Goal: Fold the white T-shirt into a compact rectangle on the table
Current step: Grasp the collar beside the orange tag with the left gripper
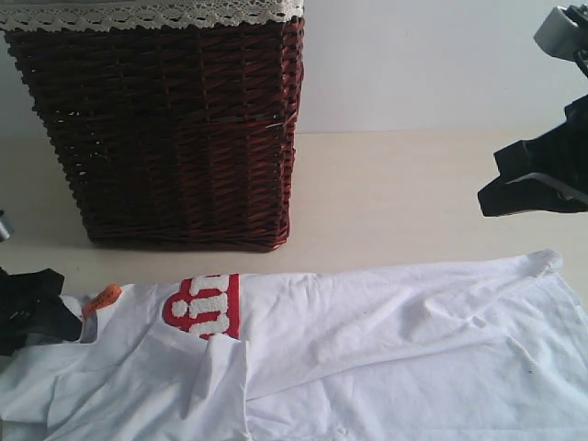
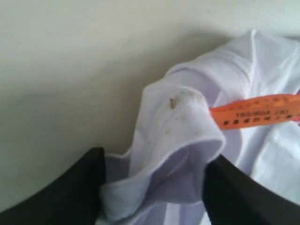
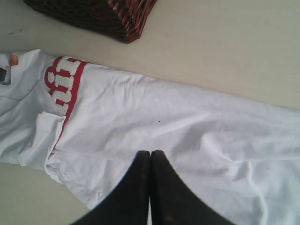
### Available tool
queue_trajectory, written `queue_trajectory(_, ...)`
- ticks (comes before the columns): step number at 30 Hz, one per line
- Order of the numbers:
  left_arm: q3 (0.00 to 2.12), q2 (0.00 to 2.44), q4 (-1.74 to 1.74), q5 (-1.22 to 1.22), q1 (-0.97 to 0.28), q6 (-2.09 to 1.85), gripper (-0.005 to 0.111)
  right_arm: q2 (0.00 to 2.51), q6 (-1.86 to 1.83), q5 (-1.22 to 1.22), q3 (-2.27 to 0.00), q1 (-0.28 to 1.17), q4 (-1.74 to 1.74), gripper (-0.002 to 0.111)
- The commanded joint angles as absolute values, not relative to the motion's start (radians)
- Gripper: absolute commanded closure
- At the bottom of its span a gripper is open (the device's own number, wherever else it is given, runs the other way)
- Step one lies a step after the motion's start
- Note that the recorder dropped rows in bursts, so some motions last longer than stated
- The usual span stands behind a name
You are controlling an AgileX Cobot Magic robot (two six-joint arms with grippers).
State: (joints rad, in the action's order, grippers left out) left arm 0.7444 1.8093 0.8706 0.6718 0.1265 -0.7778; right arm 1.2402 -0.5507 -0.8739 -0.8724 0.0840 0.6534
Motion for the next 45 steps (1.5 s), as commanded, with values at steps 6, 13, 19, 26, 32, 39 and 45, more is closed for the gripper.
queue_trajectory(6,0.78,1.799,1.088,0.852,0.137,-0.909,0.049,1.233,-0.556,-0.877,-0.875,0.082,0.648,0.108)
queue_trajectory(13,0.768,1.799,0.909,0.78,0.139,-0.853,0.049,1.233,-0.556,-0.881,-0.875,0.082,0.648,0.108)
queue_trajectory(19,0.744,1.799,0.902,0.673,0.139,-0.851,0.049,1.233,-0.556,-0.881,-0.875,0.082,0.647,0.108)
queue_trajectory(26,0.747,1.799,0.974,0.685,0.139,-0.901,0.049,1.233,-0.556,-0.877,-0.875,0.082,0.649,0.108)
queue_trajectory(32,0.744,1.82,0.971,0.681,0.138,-0.903,0.049,1.233,-0.556,-0.877,-0.875,0.082,0.649,0.108)
queue_trajectory(39,0.744,1.896,0.992,0.69,0.138,-0.903,0.049,1.233,-0.556,-0.877,-0.875,0.082,0.649,0.108)
queue_trajectory(45,0.746,1.906,1.013,0.682,0.138,-0.912,0.055,1.233,-0.556,-0.872,-0.875,0.082,0.649,0.108)
